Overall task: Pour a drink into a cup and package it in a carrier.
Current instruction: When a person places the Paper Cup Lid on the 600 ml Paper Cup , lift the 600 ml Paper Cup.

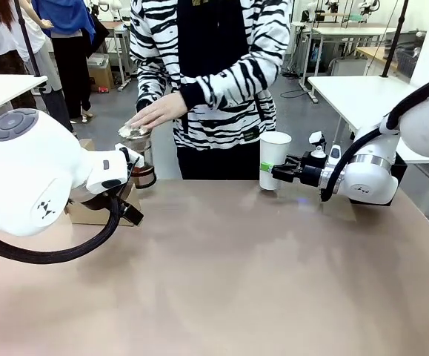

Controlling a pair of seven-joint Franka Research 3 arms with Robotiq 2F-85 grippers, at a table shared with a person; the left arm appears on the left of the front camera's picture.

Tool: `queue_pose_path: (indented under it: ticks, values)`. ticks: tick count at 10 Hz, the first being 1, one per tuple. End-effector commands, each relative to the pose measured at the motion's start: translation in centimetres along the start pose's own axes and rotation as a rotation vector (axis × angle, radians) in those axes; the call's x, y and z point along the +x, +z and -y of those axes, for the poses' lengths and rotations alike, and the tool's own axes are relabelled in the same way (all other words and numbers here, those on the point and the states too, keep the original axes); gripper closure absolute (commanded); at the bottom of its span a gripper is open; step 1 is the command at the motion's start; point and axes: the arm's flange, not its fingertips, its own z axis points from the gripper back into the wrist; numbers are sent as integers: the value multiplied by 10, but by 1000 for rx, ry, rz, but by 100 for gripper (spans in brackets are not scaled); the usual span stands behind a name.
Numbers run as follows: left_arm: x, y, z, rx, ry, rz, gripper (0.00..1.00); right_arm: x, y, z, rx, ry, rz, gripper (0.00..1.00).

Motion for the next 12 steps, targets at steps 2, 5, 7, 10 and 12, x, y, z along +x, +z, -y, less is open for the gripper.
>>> queue_pose_path:
  ticks: [2,5,7,10,12]
  values:
    - [0,1,0,-2,1,2,0,3,-1,-1,1,-7,11,20]
    - [0,1,0,-2,1,2,0,3,-1,-1,1,-7,11,20]
    - [0,1,0,-2,1,2,0,3,-1,-1,1,-7,11,20]
    - [0,1,0,-2,1,2,0,3,-1,-1,1,-7,11,20]
    - [0,1,0,-2,1,2,0,3,-1,-1,1,-7,11,20]
